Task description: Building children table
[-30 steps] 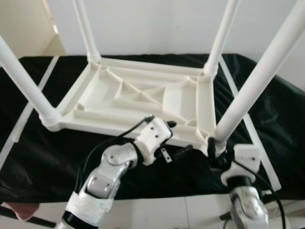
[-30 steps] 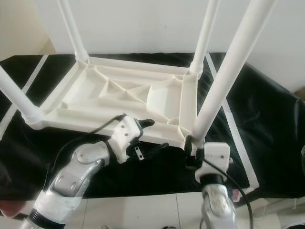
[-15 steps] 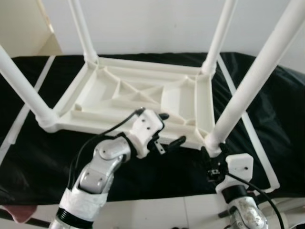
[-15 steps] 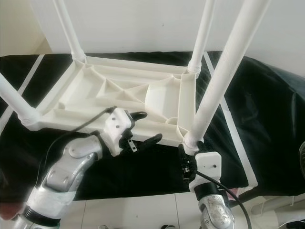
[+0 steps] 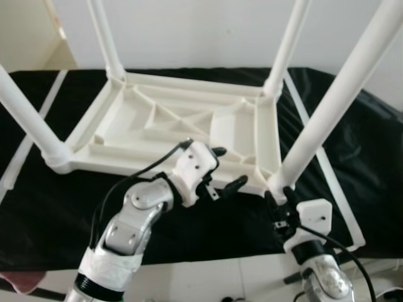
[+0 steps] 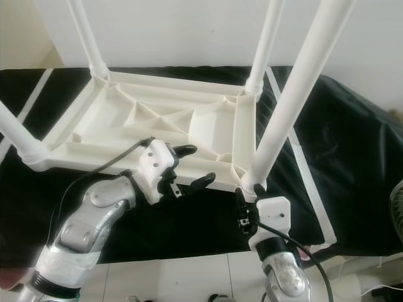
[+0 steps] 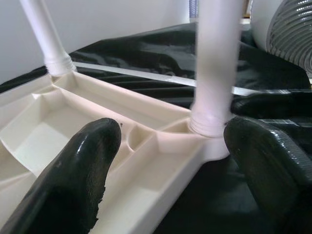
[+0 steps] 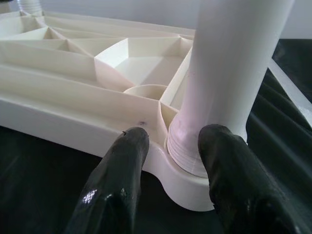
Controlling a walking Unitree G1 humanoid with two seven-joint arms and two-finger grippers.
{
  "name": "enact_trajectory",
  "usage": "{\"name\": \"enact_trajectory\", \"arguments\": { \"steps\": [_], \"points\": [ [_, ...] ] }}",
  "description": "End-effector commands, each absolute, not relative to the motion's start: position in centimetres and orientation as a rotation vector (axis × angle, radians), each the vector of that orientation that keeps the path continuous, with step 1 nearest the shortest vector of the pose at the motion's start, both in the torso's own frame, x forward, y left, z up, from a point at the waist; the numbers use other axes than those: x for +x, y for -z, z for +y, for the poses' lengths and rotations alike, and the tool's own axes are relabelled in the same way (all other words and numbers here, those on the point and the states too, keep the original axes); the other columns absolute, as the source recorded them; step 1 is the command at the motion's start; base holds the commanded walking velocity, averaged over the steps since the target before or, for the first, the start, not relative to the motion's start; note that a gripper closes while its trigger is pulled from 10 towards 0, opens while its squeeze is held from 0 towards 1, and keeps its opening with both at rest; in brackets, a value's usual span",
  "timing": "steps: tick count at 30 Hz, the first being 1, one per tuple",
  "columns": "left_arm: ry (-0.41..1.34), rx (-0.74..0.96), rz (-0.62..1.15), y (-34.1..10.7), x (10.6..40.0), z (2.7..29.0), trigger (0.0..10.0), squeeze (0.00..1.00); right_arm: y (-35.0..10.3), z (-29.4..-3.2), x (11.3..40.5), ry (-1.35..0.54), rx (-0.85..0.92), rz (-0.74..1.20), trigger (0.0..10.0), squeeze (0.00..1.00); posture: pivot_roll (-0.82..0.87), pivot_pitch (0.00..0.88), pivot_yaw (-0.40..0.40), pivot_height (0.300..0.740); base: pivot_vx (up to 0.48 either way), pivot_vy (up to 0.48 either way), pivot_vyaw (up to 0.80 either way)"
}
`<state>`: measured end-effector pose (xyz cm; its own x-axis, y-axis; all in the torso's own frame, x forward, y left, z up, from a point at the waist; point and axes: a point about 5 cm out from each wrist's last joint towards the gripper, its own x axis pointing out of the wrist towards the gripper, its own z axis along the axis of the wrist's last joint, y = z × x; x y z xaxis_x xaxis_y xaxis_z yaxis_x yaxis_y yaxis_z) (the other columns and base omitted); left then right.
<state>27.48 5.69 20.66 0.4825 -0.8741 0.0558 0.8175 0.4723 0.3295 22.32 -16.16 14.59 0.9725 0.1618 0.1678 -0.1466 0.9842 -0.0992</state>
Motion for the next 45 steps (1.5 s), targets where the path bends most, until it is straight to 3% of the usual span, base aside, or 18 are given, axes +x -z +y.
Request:
{"name": "enact_trajectory", "arguments": {
  "steps": [1, 14, 18, 21, 22, 23, 33, 34, 35, 45],
  "points": [
    [1.001, 0.269, -0.217, -20.2, 27.5, 5.7, 10.0, 0.00, -14.5, -16.7, 22.5, -0.147, -0.077, -0.166, 10.0, 0.00, -0.17, 0.155, -0.014, 0.740, 0.000, 0.000, 0.00],
    [0.982, 0.288, -0.210, -19.8, 27.5, 5.4, 10.0, 0.00, -15.3, -19.6, 26.6, -0.023, -0.063, -0.198, 10.0, 0.00, -0.15, 0.134, -0.015, 0.740, 0.000, 0.000, 0.00],
    [0.769, 0.383, -0.159, -18.9, 29.9, 6.4, 10.0, 0.00, -15.8, -19.5, 27.4, -0.007, -0.043, -0.225, 10.0, 0.00, -0.14, 0.122, -0.019, 0.740, 0.000, 0.000, 0.00],
    [0.731, 0.403, -0.122, -18.5, 30.5, 7.0, 10.0, 0.00, -15.6, -18.6, 27.1, -0.039, -0.031, -0.220, 10.0, 0.00, -0.14, 0.121, -0.020, 0.740, 0.000, 0.000, 0.00],
    [0.714, 0.402, -0.097, -18.2, 30.7, 7.3, 8.5, 0.00, -15.3, -18.2, 26.9, -0.050, -0.024, -0.215, 10.0, 0.00, -0.14, 0.119, -0.020, 0.740, 0.000, 0.000, 0.00],
    [0.686, 0.399, -0.081, -18.0, 31.0, 7.6, 0.0, 0.00, -15.1, -17.7, 26.7, -0.060, -0.014, -0.208, 10.0, 0.00, -0.15, 0.118, -0.019, 0.740, 0.000, 0.000, 0.00],
    [0.595, 0.445, -0.074, -17.8, 32.3, 8.2, 0.0, 0.00, -14.3, -16.0, 26.2, -0.081, 0.030, -0.194, 10.0, 0.00, -0.16, 0.119, -0.019, 0.740, 0.000, 0.000, 0.00],
    [0.569, 0.462, -0.073, -17.8, 32.7, 8.4, 3.4, 0.00, -14.3, -16.0, 26.1, -0.081, 0.031, -0.194, 10.0, 0.00, -0.16, 0.119, -0.019, 0.740, 0.000, 0.000, 0.00],
    [0.535, 0.484, -0.067, -17.9, 33.1, 8.5, 10.0, 0.00, -14.4, -16.0, 26.2, -0.080, 0.032, -0.194, 10.0, 0.00, -0.16, 0.120, -0.019, 0.740, 0.000, 0.000, 0.00],
    [0.382, 0.580, -0.018, -17.9, 35.3, 9.8, 10.0, 0.00, -14.6, -15.8, 26.3, -0.069, 0.043, -0.201, 10.0, 0.00, -0.16, 0.129, -0.013, 0.740, 0.000, 0.000, 0.00]
  ]
}}
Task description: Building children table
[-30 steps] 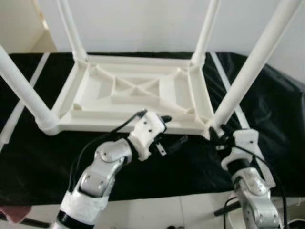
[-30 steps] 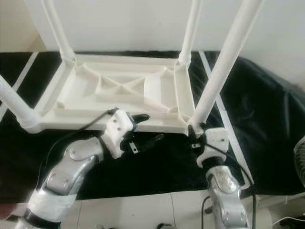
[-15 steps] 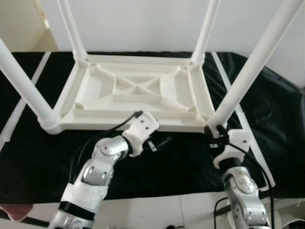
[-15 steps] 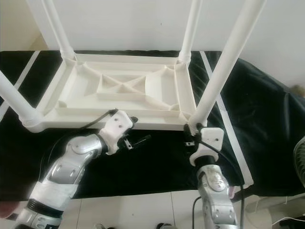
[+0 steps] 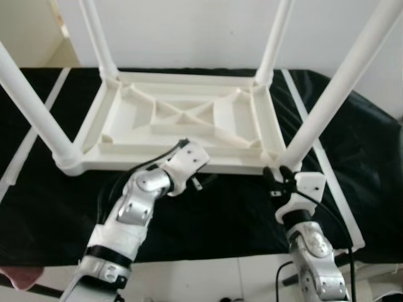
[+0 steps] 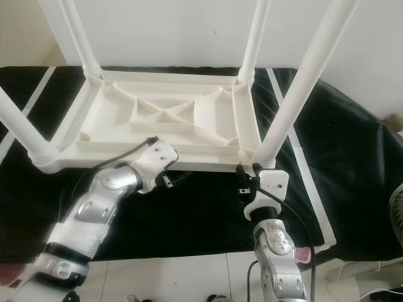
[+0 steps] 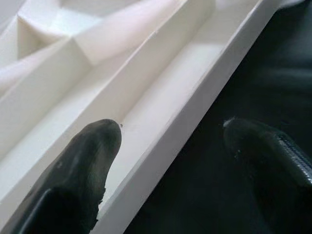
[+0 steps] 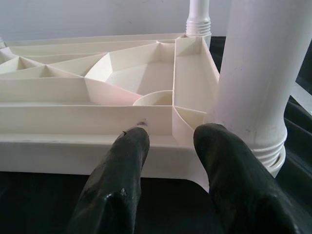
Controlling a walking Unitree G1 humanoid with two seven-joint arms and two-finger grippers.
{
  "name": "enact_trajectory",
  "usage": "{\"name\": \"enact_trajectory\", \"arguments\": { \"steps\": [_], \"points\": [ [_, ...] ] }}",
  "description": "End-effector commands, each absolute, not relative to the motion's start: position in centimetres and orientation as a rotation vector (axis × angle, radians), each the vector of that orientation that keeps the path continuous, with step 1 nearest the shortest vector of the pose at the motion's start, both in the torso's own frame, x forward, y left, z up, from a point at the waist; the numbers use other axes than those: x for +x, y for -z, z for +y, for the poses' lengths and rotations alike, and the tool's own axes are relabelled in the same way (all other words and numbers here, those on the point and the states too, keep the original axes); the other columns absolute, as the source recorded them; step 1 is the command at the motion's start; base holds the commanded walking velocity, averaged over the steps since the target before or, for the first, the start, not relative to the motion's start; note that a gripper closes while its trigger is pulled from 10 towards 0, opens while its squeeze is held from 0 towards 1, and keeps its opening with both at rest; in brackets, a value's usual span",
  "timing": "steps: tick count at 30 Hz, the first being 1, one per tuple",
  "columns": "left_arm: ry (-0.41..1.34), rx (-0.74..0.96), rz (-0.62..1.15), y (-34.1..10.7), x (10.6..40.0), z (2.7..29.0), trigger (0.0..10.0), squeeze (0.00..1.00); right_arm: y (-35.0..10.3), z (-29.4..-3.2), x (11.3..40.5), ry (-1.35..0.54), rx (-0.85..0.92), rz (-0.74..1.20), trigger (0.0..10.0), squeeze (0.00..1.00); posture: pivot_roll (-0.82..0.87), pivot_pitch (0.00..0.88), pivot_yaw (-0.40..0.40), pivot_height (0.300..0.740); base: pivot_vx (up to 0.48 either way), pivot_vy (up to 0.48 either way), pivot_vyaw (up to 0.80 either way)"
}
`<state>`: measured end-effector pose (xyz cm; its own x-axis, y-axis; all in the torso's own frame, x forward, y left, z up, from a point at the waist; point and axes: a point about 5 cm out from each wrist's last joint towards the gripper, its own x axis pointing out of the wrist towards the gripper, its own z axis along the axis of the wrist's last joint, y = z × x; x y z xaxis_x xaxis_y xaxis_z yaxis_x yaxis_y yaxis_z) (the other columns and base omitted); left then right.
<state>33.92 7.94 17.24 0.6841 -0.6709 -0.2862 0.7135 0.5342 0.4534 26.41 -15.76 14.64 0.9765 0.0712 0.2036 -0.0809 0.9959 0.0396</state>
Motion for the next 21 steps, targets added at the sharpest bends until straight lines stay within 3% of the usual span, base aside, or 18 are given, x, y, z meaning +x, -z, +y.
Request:
{"name": "enact_trajectory", "arguments": {
  "steps": [1, 9, 14, 21],
  "points": [
    [0.358, 0.600, 0.001, -17.7, 35.6, 10.1, 10.0, 0.00, -14.6, -15.7, 26.4, -0.068, 0.045, -0.203, 10.0, 0.00, -0.16, 0.130, -0.011, 0.740, 0.000, 0.000, 0.00],
    [0.363, 0.666, 0.138, -16.6, 36.0, 10.9, 10.0, 0.00, -14.8, -15.3, 26.5, -0.063, 0.063, -0.209, 10.0, 0.00, -0.16, 0.135, 0.000, 0.740, 0.000, 0.000, 0.00],
    [0.566, 0.645, 0.230, -15.4, 34.0, 9.9, 10.0, 0.00, -14.2, -14.6, 26.0, -0.072, 0.066, -0.190, 10.0, 0.00, -0.16, 0.141, 0.009, 0.740, 0.000, 0.000, 0.00],
    [0.698, 0.601, 0.242, -15.2, 32.1, 8.1, 10.0, 0.00, -13.9, -14.5, 25.8, -0.039, 0.066, -0.182, 10.0, 0.00, -0.15, 0.145, 0.007, 0.740, 0.000, 0.000, 0.00]
  ]
}}
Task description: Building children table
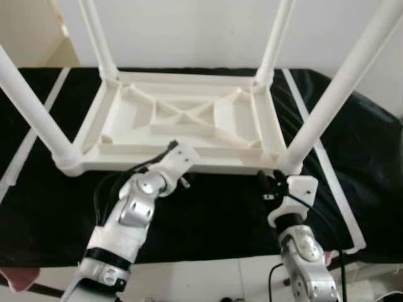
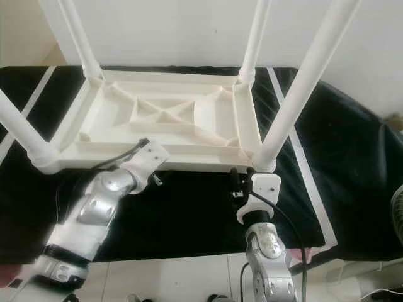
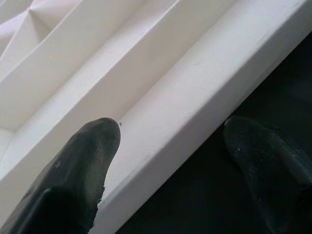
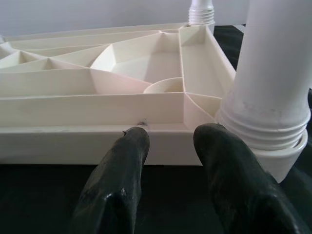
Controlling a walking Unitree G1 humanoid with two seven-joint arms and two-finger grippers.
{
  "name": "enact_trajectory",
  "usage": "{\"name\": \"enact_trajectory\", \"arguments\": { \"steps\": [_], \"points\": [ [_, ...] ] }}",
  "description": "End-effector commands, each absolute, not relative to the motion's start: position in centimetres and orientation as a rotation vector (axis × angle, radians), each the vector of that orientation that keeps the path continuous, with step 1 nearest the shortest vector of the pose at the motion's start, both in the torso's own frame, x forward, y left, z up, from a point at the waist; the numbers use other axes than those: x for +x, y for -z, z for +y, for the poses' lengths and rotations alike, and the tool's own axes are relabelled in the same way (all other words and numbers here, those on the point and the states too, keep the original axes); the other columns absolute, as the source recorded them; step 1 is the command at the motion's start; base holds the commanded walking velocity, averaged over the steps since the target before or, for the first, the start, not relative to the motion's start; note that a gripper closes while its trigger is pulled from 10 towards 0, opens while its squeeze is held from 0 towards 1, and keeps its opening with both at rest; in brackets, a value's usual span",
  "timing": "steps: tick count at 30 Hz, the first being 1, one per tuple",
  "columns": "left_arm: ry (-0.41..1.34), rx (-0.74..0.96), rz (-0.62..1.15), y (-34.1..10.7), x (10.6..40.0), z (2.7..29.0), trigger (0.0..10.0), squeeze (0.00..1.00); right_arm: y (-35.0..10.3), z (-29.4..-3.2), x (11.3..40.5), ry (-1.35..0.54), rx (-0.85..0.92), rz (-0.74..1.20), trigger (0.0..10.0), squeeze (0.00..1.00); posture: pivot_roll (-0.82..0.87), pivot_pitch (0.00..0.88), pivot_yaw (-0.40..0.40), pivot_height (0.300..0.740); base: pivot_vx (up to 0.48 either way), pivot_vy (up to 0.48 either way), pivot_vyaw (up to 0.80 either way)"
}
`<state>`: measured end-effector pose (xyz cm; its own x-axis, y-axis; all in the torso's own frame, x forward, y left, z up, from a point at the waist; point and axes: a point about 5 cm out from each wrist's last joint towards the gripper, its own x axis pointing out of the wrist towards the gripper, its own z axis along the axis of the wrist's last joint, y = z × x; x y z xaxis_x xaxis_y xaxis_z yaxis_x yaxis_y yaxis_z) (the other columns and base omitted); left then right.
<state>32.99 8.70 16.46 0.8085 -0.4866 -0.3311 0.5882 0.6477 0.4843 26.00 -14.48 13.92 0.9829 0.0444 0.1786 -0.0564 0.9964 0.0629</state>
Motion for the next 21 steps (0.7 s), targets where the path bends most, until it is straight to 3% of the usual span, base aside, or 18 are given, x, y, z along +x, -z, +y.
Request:
{"name": "enact_trajectory", "arguments": {
  "steps": [1, 9, 12, 21],
  "points": [
    [0.717, 0.598, 0.241, -15.2, 31.8, 7.7, 10.0, 0.00, -13.8, -14.5, 25.8, -0.037, 0.067, -0.181, 10.0, 0.00, -0.15, 0.145, 0.006, 0.740, 0.000, 0.000, 0.00],
    [0.754, 0.551, 0.230, -15.6, 30.7, 6.3, 10.0, 0.00, -13.6, -14.8, 25.8, 0.010, 0.067, -0.173, 10.0, 0.00, -0.15, 0.146, 0.001, 0.740, 0.000, 0.000, 0.00],
    [0.641, 0.546, 0.213, -16.3, 31.8, 7.7, 10.0, 0.00, -13.4, -15.3, 25.7, 0.050, 0.064, -0.169, 10.0, 0.00, -0.15, 0.147, 0.003, 0.740, 0.000, 0.000, 0.00],
    [0.702, 0.605, 0.269, -15.6, 31.4, 9.2, 10.0, 0.00, -12.2, -16.3, 25.6, 0.158, 0.074, -0.105, 10.0, 0.00, -0.15, 0.151, 0.006, 0.740, 0.000, 0.000, 0.00]
  ]
}}
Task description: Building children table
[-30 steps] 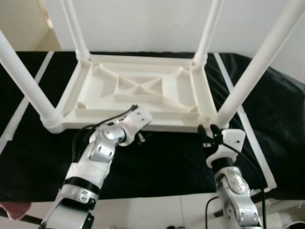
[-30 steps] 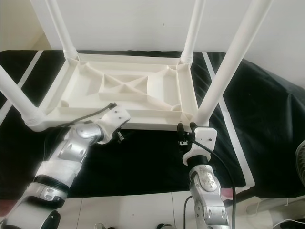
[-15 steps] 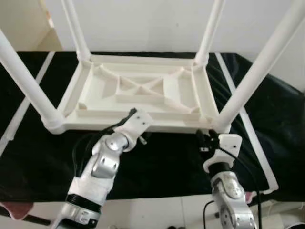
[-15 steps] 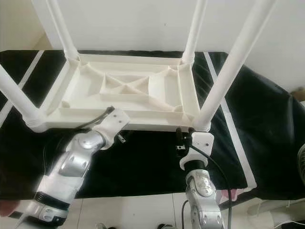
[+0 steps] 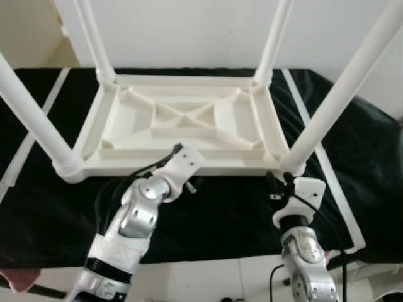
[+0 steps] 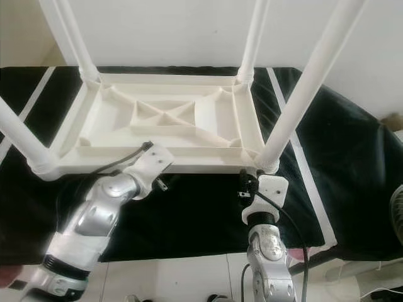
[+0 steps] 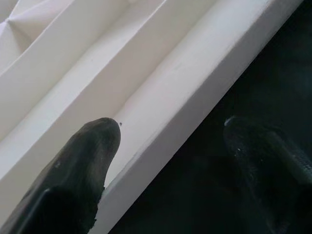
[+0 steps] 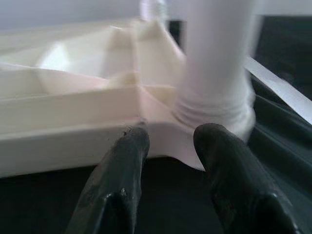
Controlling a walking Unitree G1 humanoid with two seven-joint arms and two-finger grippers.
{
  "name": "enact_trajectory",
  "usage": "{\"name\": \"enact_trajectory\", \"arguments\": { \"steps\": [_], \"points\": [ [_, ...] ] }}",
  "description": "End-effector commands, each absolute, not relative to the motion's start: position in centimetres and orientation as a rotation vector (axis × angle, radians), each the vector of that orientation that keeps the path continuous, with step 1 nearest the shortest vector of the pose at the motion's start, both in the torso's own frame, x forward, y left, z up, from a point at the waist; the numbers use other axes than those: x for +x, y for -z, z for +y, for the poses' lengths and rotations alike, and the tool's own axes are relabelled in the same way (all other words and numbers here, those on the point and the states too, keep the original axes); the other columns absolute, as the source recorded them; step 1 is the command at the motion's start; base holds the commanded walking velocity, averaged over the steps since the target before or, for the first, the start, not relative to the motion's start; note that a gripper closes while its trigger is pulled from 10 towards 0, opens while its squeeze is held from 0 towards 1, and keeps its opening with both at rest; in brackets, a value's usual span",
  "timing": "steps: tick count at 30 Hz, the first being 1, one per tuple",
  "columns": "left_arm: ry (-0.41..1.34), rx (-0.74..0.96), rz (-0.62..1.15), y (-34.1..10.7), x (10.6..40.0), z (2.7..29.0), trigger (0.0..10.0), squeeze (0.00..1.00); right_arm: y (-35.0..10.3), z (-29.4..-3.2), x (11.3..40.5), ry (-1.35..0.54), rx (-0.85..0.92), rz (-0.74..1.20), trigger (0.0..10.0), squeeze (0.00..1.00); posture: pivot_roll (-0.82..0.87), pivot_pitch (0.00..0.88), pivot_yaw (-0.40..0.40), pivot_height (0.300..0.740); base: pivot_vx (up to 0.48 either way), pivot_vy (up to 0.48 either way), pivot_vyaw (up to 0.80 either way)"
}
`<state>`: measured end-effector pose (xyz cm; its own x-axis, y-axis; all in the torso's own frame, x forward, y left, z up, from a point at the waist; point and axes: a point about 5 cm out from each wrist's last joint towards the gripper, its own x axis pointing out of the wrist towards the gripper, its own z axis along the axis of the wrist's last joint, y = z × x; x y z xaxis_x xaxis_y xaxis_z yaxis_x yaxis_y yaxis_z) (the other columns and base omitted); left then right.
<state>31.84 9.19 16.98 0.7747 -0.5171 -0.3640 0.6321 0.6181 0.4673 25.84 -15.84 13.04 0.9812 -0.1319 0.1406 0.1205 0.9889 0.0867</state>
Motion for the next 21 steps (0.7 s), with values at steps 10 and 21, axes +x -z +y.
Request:
{"name": "enact_trajectory", "arguments": {
  "steps": [10, 21],
  "points": [
    [0.966, 0.691, 0.315, -13.5, 28.6, 8.8, 10.0, 0.00, -11.8, -16.2, 26.7, 0.140, 0.106, -0.082, 10.0, 0.00, -0.15, 0.146, 0.014, 0.740, 0.000, 0.000, 0.00],
    [1.123, 0.648, 0.324, -13.1, 26.7, 7.0, 10.0, 0.00, -12.3, -16.3, 30.1, 0.044, 0.073, -0.068, 10.0, 0.00, -0.13, 0.132, 0.020, 0.740, 0.000, 0.000, 0.00]
  ]
}}
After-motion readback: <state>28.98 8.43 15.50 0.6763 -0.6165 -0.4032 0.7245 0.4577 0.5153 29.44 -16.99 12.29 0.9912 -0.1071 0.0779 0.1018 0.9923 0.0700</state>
